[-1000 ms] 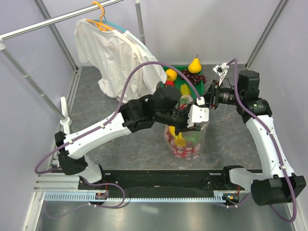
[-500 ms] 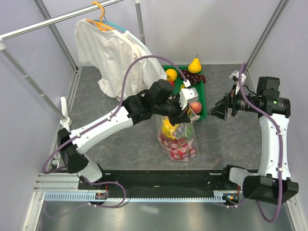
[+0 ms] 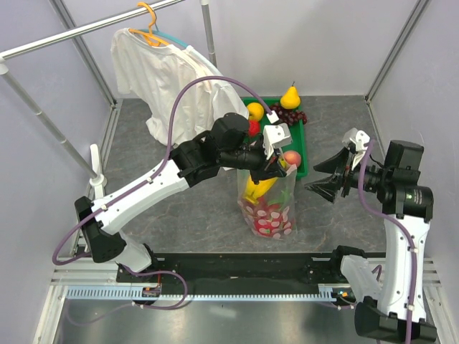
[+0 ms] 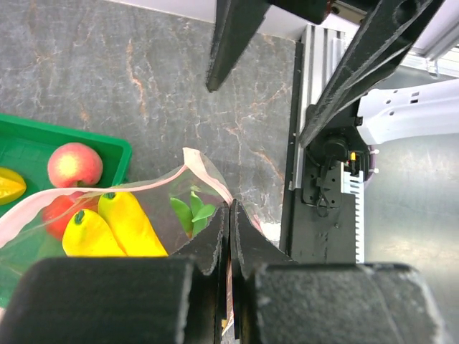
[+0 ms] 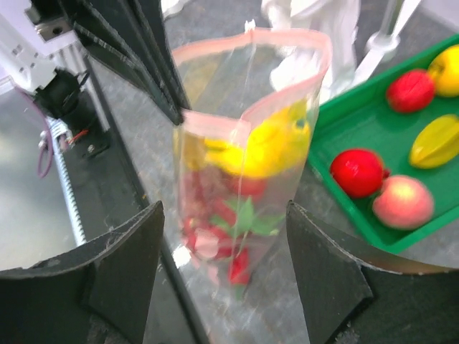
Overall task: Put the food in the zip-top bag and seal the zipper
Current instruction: Adjust the zipper food storage bag at the center of the board.
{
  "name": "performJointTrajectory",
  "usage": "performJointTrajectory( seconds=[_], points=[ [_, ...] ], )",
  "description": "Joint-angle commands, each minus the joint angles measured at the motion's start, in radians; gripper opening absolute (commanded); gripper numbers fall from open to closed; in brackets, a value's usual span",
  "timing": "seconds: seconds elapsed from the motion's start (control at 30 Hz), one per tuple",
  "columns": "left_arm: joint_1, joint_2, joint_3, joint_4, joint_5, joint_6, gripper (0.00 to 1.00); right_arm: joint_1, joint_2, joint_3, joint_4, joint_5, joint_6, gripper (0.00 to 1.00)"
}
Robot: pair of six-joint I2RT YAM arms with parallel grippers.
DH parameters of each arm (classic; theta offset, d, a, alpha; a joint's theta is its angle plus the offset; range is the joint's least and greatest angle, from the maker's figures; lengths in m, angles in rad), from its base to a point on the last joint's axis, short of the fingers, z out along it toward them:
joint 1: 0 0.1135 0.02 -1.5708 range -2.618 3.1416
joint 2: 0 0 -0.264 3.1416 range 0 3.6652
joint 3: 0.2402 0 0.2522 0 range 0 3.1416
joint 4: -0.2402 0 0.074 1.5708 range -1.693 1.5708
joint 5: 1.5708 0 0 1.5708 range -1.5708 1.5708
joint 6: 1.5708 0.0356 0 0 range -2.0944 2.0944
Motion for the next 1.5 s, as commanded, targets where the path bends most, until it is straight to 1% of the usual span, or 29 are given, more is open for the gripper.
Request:
performJointTrajectory(
  seconds=[0.0,0.1,0.23,0.27,0.43,0.47,0.53,0.57,0.63,0.67,0.7,0.83,0.87,0.9,0.93,0.97,1.0,1.07,1.1,1.13,1.17,1.2,1.23,1.3,1.33,1.37,1.4,1.43,1.47],
  points=[
    [-0.013,-0.013,0.062,0.066,0.056,-0.007,0.02,0.032,-0.047,-0.105,0.386,0.001,0.235,0.75],
    [-0.016,-0.01,0.064,0.066,0.056,-0.001,0.02,0.105,-0.027,-0.116,0.421,0.054,0.261,0.75],
    [-0.019,-0.002,0.066,0.066,0.051,-0.003,0.02,0.235,-0.016,-0.136,0.51,0.136,0.332,0.75],
    [-0.019,-0.001,0.066,0.066,0.05,-0.003,0.02,0.248,-0.016,-0.143,0.542,0.145,0.344,0.75],
    [-0.019,-0.001,0.067,0.072,0.044,-0.01,0.02,0.314,0.004,-0.159,0.571,0.217,0.346,0.73],
    [-0.019,-0.002,0.067,0.075,0.042,-0.012,0.02,0.325,0.007,-0.166,0.585,0.24,0.361,0.7],
    [-0.019,-0.005,0.066,0.081,0.033,-0.012,0.02,0.357,0.015,-0.174,0.614,0.271,0.366,0.61],
    [-0.019,-0.008,0.061,0.09,0.028,-0.012,0.02,0.366,0.021,-0.176,0.615,0.285,0.361,0.49],
    [-0.019,-0.024,0.052,0.095,0.011,-0.013,0.02,0.392,0.041,-0.171,0.618,0.289,0.355,0.32],
    [-0.019,-0.028,0.035,0.107,0.005,-0.013,0.02,0.404,0.047,-0.16,0.621,0.301,0.354,0.09],
    [-0.019,-0.051,0.021,0.113,-0.013,-0.013,0.02,0.414,0.055,-0.151,0.622,0.314,0.351,0.0],
    [-0.017,-0.138,-0.063,0.146,-0.073,-0.006,0.03,0.487,0.101,-0.099,0.673,0.343,0.344,0.0],
    [-0.013,-0.155,-0.091,0.146,-0.093,0.0,0.08,0.504,0.113,-0.064,0.676,0.343,0.34,0.0],
    [0.015,-0.172,-0.099,0.138,-0.148,-0.004,0.29,0.522,0.125,-0.045,0.674,0.34,0.334,0.0],
    [0.045,-0.206,-0.105,0.133,-0.163,-0.016,0.42,0.559,0.147,-0.025,0.671,0.338,0.317,0.0],
    [0.091,-0.224,-0.115,0.132,-0.156,-0.051,0.51,0.582,0.156,0.013,0.668,0.343,0.306,0.0],
    [0.204,-0.247,-0.126,0.133,-0.091,-0.1,0.66,0.604,0.165,0.034,0.659,0.351,0.292,0.0],
    [0.303,-0.335,-0.19,0.156,-0.047,-0.142,0.76,0.667,0.191,0.106,0.612,0.363,0.243,0.0],
    [0.384,-0.368,-0.223,0.167,-0.029,-0.141,0.81,0.685,0.197,0.128,0.598,0.366,0.233,0.0],
    [0.426,-0.405,-0.259,0.193,-0.01,-0.133,0.82,0.713,0.209,0.148,0.564,0.369,0.219,0.0],
    [0.464,-0.485,-0.334,0.199,0.01,-0.127,0.84,0.723,0.214,0.183,0.546,0.378,0.2,0.0],
    [0.534,-0.52,-0.373,0.202,0.036,-0.122,0.86,0.73,0.217,0.197,0.526,0.389,0.19,0.0],
    [0.57,-0.56,-0.449,0.204,0.056,-0.102,0.86,0.733,0.219,0.205,0.494,0.4,0.182,0.0],
    [0.657,-0.668,-0.535,0.193,0.144,-0.067,0.86,0.733,0.211,0.185,0.472,0.443,0.141,0.0],
    [0.682,-0.698,-0.619,0.192,0.192,-0.009,0.86,0.733,0.197,0.144,0.47,0.456,0.134,0.0],
    [0.7,-0.727,-0.661,0.189,0.288,0.022,0.86,0.733,0.191,0.121,0.479,0.473,0.134,0.0],
    [0.719,-0.781,-0.7,0.19,0.31,0.049,0.86,0.733,0.184,0.096,0.49,0.476,0.139,0.0],
    [0.721,-0.798,-0.761,0.186,0.332,0.107,0.86,0.733,0.17,0.05,0.519,0.481,0.151,0.0],
    [0.722,-0.81,-0.784,0.175,0.367,0.146,0.85,0.733,0.162,0.029,0.535,0.486,0.162,0.0]
  ],
)
